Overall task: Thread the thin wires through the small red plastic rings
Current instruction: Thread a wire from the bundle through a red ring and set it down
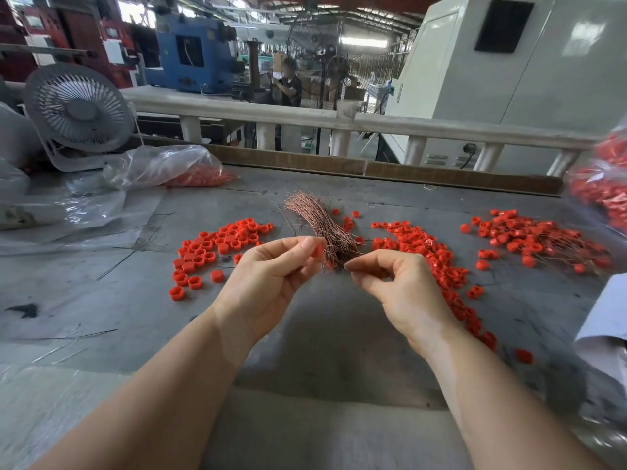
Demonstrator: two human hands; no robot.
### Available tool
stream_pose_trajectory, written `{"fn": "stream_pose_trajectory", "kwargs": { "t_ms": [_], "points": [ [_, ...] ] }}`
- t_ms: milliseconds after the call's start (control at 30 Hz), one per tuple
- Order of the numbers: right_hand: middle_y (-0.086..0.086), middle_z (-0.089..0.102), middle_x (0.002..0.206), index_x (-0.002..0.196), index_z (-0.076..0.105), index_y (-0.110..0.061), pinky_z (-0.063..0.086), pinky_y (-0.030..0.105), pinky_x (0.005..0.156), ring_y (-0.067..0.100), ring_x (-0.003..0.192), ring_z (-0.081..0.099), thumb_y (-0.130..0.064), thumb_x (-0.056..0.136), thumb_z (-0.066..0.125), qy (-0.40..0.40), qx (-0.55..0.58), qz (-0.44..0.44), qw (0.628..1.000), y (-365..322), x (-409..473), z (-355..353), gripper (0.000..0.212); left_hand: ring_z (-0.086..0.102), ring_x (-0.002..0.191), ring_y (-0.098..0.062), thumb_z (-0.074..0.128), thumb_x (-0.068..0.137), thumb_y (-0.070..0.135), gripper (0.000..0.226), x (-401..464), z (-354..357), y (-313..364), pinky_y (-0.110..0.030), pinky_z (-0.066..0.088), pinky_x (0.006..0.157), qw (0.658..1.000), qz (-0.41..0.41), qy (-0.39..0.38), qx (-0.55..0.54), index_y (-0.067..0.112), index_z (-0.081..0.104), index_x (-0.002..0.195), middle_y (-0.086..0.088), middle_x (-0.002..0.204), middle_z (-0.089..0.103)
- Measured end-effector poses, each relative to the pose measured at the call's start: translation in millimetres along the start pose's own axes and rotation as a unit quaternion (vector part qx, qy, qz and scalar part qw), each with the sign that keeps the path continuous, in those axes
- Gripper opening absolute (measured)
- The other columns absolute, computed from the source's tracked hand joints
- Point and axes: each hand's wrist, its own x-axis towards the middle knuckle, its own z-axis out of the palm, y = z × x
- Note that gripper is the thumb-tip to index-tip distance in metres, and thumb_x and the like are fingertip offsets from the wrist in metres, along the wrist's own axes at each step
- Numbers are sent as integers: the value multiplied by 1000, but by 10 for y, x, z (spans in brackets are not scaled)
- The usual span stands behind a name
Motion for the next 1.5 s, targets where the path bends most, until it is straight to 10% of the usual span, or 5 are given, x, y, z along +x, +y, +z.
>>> {"fn": "stream_pose_trajectory", "kwargs": {
  "t_ms": [733, 933, 1300, 1500],
  "points": [
    [-4, 62, 69, 71, 62, -20, 45, 10, 65, 9, 67, 57, 4, 80, 65, 124, -35, 26, 991, 95, 68, -120, 26, 67, 70, -6, 64, 67, 14, 13, 31, -84, 89, -12, 53, 64, 994, 56, 58, -78, 7, 76, 67, -3, 74, 71],
    [-9, 60, 70, 82, 68, -21, 39, 10, 60, 4, 64, 52, 5, 79, 59, 186, -83, -3, 979, 51, 67, -141, 27, 62, 61, -5, 69, 59, 19, 11, -33, 11, 5, -13, 52, 62, 993, 77, 31, 82, 13, 76, 65, 0, 65, 69],
    [-7, 71, 76, 81, 71, -20, 42, 7, 64, -3, 73, 62, -8, 88, 59, -67, 96, 19, 993, -84, -5, -36, 19, 62, 63, -4, 70, 74, 2, 11, -141, 109, -95, -13, 48, 65, 946, 66, -96, 302, 12, 72, 77, 3, 66, 69],
    [-8, 66, 67, 76, 67, -14, 41, 7, 60, -5, 64, 57, -1, 86, 58, -79, 124, 8, 989, -93, -9, -49, 19, 62, 63, -3, 71, 74, 4, 9, -149, 107, -99, -12, 47, 64, 939, 68, -105, 320, 9, 72, 81, 3, 66, 69]
  ]
}}
